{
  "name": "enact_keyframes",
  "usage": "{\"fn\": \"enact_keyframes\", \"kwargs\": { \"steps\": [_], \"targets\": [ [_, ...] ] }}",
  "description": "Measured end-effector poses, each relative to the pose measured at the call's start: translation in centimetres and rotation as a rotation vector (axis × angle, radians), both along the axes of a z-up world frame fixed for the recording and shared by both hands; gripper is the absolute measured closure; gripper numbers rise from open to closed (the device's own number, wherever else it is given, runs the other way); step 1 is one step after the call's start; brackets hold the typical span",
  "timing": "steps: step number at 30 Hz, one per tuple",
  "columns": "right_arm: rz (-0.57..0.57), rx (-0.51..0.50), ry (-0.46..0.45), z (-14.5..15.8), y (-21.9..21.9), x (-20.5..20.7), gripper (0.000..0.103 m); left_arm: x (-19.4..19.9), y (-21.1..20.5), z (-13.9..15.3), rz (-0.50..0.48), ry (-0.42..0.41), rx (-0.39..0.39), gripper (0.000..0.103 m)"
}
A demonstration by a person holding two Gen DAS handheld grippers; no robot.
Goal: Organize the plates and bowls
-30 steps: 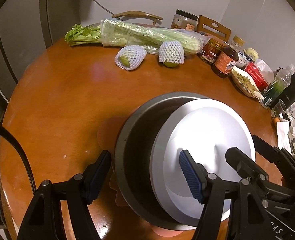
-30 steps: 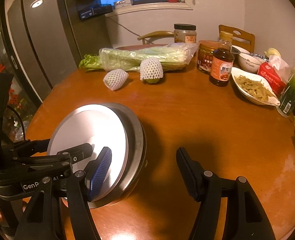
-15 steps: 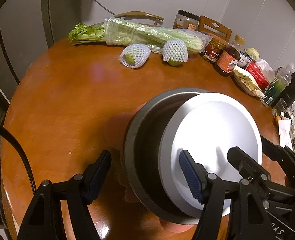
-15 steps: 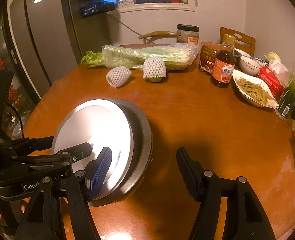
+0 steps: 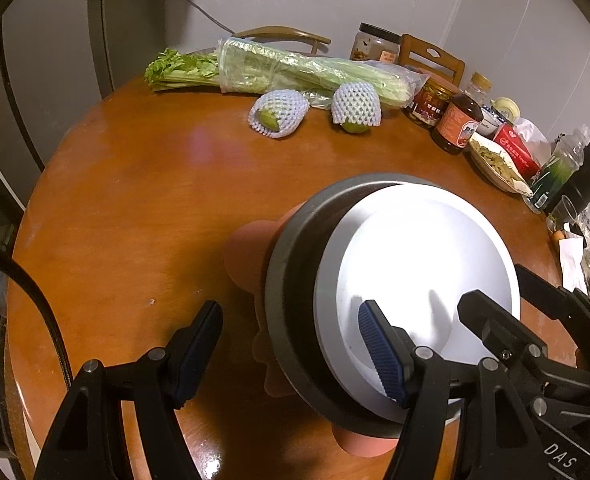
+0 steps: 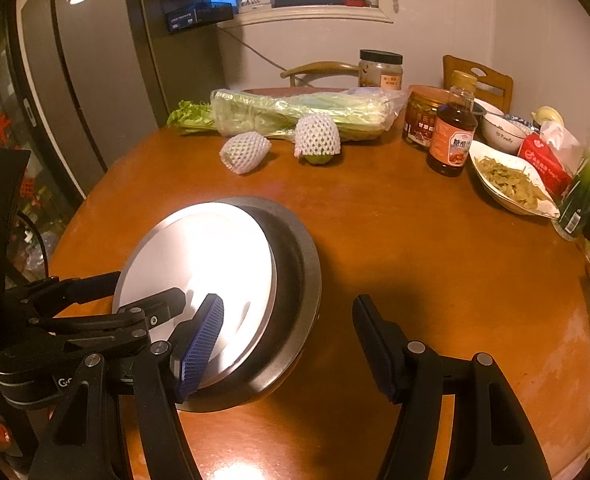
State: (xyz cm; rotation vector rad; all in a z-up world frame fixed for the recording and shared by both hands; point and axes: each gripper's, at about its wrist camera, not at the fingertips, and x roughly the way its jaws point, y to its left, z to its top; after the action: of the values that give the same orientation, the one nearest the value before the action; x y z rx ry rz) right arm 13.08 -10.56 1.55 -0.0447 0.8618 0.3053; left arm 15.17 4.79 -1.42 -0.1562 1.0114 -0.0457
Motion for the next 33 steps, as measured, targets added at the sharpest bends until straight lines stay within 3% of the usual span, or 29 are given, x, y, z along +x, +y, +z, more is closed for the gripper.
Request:
{"fn": "enact_keyframes", "kwargs": {
  "steps": [10,21,33],
  "targets": [
    [-0.002,0.007,-0.032,0.9,0.0,-0.6,0.035,-0.7,0.4,1.2,0.02,-0.036,-0.004,0.033],
    [-0.017,0.021,-0.09,2.5,-1.0,-3.9,0.034,-4.7,0.4,4.0,0.03,-0.113,0.019,0.032],
    [-0.04,0.024,-0.109,1.3,-2.6,-9.9,0.034,-10.7,-0.5,2.7,0.01,-0.121,0.038,0.031]
  ]
}}
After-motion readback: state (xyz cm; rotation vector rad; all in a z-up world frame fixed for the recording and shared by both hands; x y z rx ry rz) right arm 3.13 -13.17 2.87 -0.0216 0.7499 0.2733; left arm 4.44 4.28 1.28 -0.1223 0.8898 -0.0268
